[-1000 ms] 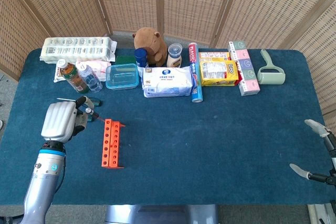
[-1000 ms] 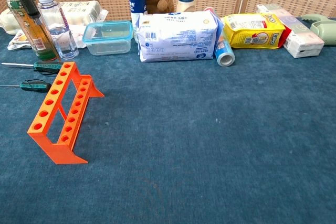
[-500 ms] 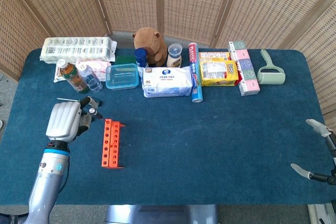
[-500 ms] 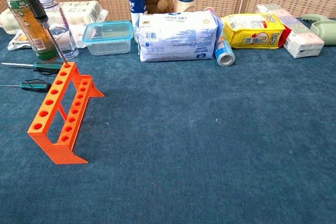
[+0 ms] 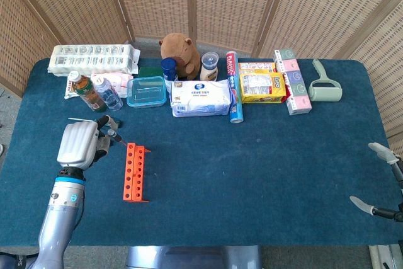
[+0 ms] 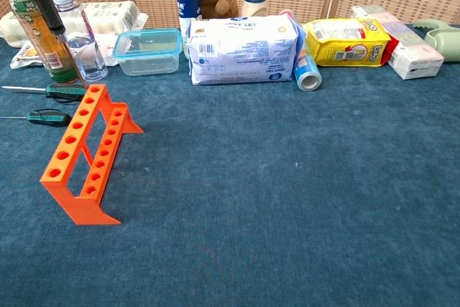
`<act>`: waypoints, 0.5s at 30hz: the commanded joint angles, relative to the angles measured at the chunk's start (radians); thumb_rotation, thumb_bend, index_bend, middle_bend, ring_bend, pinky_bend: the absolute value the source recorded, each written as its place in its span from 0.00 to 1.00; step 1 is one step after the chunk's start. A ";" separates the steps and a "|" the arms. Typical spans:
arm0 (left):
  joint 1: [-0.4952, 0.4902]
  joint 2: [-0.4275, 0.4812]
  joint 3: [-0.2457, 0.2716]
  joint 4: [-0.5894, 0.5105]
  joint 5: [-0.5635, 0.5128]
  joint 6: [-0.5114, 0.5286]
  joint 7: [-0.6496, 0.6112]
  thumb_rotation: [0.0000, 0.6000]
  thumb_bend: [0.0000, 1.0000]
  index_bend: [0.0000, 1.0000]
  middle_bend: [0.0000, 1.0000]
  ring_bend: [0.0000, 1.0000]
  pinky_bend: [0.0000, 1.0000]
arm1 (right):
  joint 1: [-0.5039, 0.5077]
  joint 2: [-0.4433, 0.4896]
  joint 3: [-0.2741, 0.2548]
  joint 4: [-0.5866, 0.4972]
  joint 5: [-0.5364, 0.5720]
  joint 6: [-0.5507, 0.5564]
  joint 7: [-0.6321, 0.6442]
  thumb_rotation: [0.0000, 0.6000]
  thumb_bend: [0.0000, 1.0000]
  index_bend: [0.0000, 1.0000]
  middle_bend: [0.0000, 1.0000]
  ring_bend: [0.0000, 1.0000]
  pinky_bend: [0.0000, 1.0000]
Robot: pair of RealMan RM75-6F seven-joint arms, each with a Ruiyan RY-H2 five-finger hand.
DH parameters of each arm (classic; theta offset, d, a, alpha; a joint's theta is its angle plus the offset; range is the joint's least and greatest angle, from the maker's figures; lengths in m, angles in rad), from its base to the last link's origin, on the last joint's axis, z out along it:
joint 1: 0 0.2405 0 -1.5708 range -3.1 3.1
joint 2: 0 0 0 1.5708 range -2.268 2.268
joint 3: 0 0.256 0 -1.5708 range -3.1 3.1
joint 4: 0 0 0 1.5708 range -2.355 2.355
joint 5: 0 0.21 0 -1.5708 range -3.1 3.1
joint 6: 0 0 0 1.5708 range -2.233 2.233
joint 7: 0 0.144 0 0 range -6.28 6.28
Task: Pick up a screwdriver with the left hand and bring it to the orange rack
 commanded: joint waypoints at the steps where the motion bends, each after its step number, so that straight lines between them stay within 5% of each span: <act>1: -0.001 -0.002 -0.001 0.001 0.003 0.001 -0.003 1.00 0.49 0.51 1.00 0.98 1.00 | 0.000 0.000 0.000 0.000 0.000 0.000 0.001 1.00 0.07 0.09 0.16 0.14 0.18; 15: -0.006 -0.006 0.003 -0.022 0.014 0.016 0.008 1.00 0.49 0.51 1.00 0.98 1.00 | -0.001 0.001 0.001 0.001 0.000 0.002 0.006 1.00 0.07 0.09 0.16 0.14 0.18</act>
